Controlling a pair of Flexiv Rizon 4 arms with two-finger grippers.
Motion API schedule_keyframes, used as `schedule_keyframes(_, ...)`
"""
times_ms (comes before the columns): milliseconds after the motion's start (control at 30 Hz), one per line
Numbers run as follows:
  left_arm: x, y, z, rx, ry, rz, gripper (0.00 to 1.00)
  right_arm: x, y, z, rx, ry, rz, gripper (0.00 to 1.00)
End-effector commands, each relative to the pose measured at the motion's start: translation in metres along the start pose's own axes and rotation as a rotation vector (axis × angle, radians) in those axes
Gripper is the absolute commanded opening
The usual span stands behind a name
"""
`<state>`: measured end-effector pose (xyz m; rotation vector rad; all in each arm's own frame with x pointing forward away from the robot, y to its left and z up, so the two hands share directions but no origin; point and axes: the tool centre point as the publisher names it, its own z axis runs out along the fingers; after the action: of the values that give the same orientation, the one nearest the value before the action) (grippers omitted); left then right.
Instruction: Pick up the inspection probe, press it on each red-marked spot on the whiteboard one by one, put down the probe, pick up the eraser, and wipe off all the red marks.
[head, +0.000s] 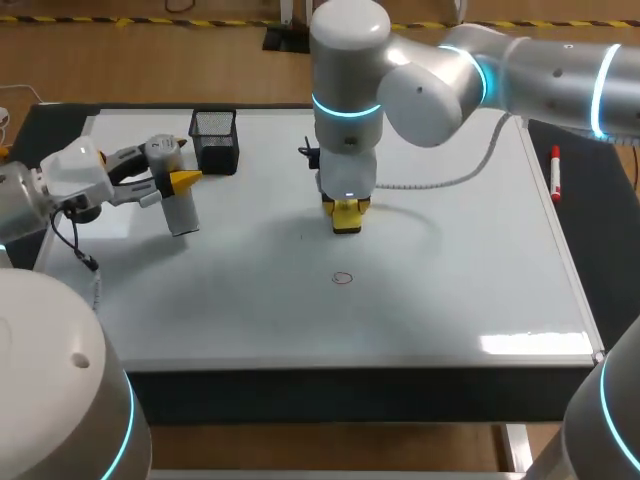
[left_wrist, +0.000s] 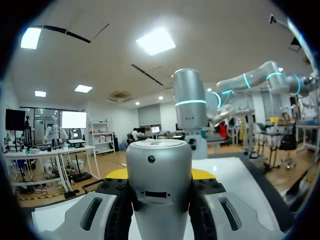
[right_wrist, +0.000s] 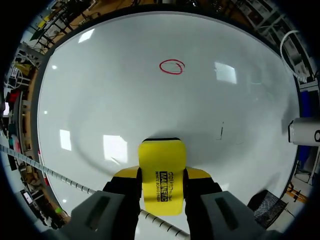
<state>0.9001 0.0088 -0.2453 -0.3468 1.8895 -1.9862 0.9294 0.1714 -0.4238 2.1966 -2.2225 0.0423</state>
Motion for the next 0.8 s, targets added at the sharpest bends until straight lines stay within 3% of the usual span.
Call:
schedule_keyframes(33,0.000,-0.002,0.000,-0.003,0.000,-0.002,0.00,0.014,0.002,-0.001,0.005,0.000,0.006,0.00)
schedule_keyframes(800,0.000,-0.002,0.000,-0.003,0.000,-0.002,0.00,0.057,-0.003,0.003,-0.016,0.018,0.061,0.00)
